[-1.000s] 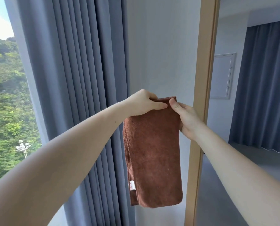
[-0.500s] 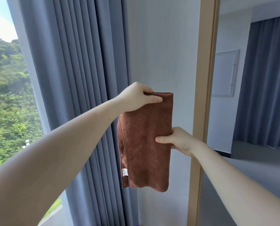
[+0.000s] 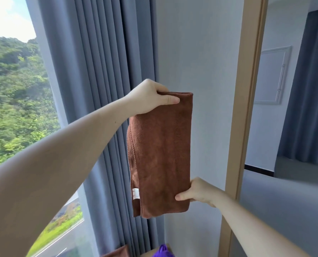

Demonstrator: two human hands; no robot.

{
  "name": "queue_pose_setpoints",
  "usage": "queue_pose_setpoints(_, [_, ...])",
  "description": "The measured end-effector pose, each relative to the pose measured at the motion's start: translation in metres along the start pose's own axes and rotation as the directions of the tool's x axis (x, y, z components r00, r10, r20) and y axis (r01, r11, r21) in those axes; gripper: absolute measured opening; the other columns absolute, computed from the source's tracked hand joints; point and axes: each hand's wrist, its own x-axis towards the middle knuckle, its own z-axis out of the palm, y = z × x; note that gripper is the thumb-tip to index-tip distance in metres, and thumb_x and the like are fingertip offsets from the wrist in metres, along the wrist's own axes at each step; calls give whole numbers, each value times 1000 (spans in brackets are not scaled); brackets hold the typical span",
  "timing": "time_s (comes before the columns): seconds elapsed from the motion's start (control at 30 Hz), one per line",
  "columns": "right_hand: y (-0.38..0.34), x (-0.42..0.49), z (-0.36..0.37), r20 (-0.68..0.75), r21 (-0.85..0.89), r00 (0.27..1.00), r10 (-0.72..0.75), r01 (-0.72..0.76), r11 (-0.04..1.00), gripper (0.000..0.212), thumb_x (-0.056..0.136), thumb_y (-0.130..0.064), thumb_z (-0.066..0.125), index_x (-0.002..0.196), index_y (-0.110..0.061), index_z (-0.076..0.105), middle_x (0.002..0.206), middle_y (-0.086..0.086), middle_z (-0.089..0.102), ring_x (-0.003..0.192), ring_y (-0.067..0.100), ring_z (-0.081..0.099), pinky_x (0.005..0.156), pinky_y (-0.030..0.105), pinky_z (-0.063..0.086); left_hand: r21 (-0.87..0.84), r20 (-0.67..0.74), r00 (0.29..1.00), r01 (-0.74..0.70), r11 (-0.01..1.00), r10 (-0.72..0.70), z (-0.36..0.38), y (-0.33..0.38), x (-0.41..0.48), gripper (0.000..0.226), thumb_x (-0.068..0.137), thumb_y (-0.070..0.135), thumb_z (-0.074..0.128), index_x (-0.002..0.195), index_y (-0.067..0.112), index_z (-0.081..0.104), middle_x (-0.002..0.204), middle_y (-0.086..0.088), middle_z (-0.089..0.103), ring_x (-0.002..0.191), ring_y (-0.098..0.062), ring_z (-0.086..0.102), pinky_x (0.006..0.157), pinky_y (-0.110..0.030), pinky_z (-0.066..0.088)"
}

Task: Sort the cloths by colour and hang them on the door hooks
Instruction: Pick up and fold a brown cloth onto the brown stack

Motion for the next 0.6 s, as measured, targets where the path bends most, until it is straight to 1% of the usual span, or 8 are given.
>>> queue_pose_setpoints(0.1, [0, 4, -1, 44, -270, 996, 74, -60, 961, 45, 77, -21, 88, 119, -26, 73, 113, -7, 76, 107, 17, 71, 98, 36, 57, -17, 3, 1000, 27, 999, -27, -6, -6, -8, 27, 84, 55, 77, 87, 28, 80, 87, -1, 77, 78, -15, 73, 75, -32, 60])
queue_pose_setpoints(0.2, [-14, 2, -12, 120, -413, 978, 173, -109, 904, 60, 72, -36, 90, 127, -31, 67, 119, -14, 71, 109, 7, 67, 102, 32, 55, 2, 11, 999, 45, 999, -45, -9, -11, -16, 30, 84, 55, 76, 87, 25, 80, 76, 2, 71, 65, -8, 63, 61, -26, 54])
queue_pose_setpoints(0.27, [-35, -1, -18, 170, -274, 979, 117, -67, 959, 54, 76, -37, 89, 125, -33, 67, 119, -16, 73, 113, 4, 66, 107, 33, 51, 18, 42, 997, 63, 998, -64, -9, -15, -22, 28, 84, 55, 76, 83, 27, 79, 69, 3, 66, 60, -4, 58, 59, -21, 49])
queue_pose_setpoints(0.33, [-64, -7, -17, 144, -7, 988, -58, 60, 998, 35, 86, -26, 82, 118, -29, 69, 117, -13, 75, 109, 5, 70, 97, 28, 54, 43, 68, 994, 85, 995, -88, -6, -19, -30, 29, 84, 56, 75, 82, 28, 78, 67, 8, 63, 59, -3, 56, 59, -20, 47])
queue_pose_setpoints(0.37, [-81, -8, -15, 100, 106, 983, -155, 145, 984, 29, 90, -23, 77, 118, -26, 69, 118, -9, 76, 108, 7, 72, 92, 25, 54, 63, 77, 991, 100, 993, -105, -3, -22, -33, 31, 85, 57, 74, 81, 27, 78, 66, 10, 62, 58, -2, 55, 59, -20, 46])
queue_pose_setpoints(0.43, [-108, -9, -9, -2, 251, 951, -309, 299, 920, 26, 96, -22, 68, 122, -20, 70, 120, -2, 75, 110, 13, 72, 93, 28, 55, 95, 97, 985, 136, 986, -145, 2, -27, -42, 32, 86, 59, 72, 78, 28, 76, 63, 14, 63, 56, 1, 56, 59, -17, 46])
queue_pose_setpoints(0.53, [-125, 1, 4, -121, 285, 916, -382, 401, 870, 20, 97, -22, 67, 115, -15, 74, 111, 1, 78, 104, 18, 74, 90, 33, 57, 145, 127, 966, 208, 967, -226, 3, -35, -57, 31, 83, 63, 72, 88, 33, 78, 81, 13, 73, 71, -1, 68, 70, -22, 56])
queue_pose_setpoints(0.6, [-123, 10, 14, -134, 263, 913, -386, 408, 874, 17, 96, -22, 70, 110, -15, 75, 107, 1, 79, 100, 18, 75, 88, 34, 58, 224, 201, 929, 264, 938, -310, -2, -45, -70, 35, 77, 63, 77, 94, 33, 77, 87, 11, 75, 78, -5, 72, 73, -25, 60])
